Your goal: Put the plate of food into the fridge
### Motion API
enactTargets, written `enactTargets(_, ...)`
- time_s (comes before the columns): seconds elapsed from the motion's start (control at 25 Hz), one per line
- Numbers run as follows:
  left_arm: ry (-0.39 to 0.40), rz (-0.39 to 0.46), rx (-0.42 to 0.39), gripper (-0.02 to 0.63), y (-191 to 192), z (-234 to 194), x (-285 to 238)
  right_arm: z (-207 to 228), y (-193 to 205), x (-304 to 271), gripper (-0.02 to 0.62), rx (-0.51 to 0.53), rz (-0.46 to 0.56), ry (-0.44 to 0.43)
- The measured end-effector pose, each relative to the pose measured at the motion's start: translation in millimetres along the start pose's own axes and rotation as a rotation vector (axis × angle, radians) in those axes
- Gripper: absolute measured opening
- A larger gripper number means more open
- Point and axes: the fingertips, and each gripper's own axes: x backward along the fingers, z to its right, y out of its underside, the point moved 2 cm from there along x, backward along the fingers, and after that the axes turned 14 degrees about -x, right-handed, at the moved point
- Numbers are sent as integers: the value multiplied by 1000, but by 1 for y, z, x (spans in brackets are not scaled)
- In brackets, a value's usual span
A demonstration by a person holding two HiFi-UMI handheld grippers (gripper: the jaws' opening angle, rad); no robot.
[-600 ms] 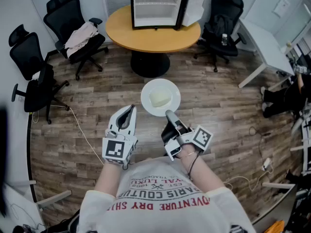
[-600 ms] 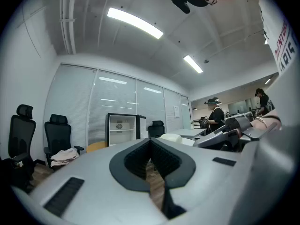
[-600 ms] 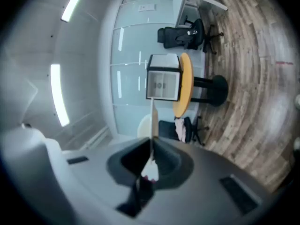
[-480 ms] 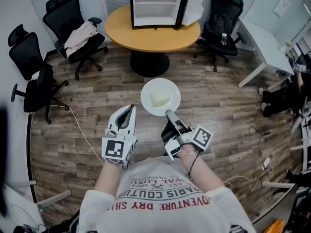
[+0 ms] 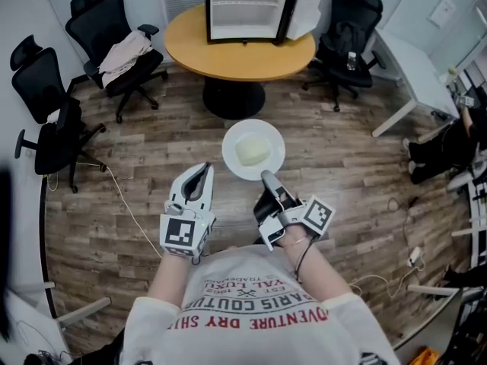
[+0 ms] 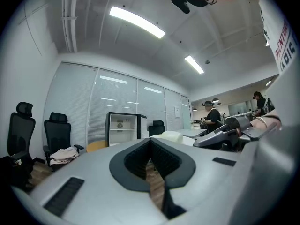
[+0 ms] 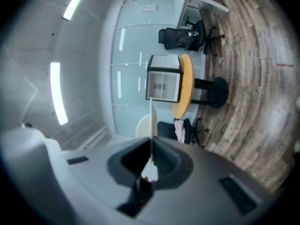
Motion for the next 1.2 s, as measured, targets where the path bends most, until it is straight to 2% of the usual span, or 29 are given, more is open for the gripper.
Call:
enactTargets(0.32, -17, -8, -15, 34, 16, 8, -3, 12, -10, -5, 37, 5, -33, -28)
enactTargets(0.56, -55, -47, -15, 34, 18, -14, -53, 5, -47, -54, 37, -54, -80, -9)
enactTargets(0.84, -107, -57, -33, 34, 17, -22, -130, -3, -116, -106, 37, -72, -142, -6)
enactTargets(1.0, -155, -65, -14, 34, 15, -26, -181, -16, -163, -135, 37, -75, -178, -2)
enactTargets(1.2, -202, -83, -9, 34, 14, -24, -262, -27, -242, -175, 37, -68, -220, 14)
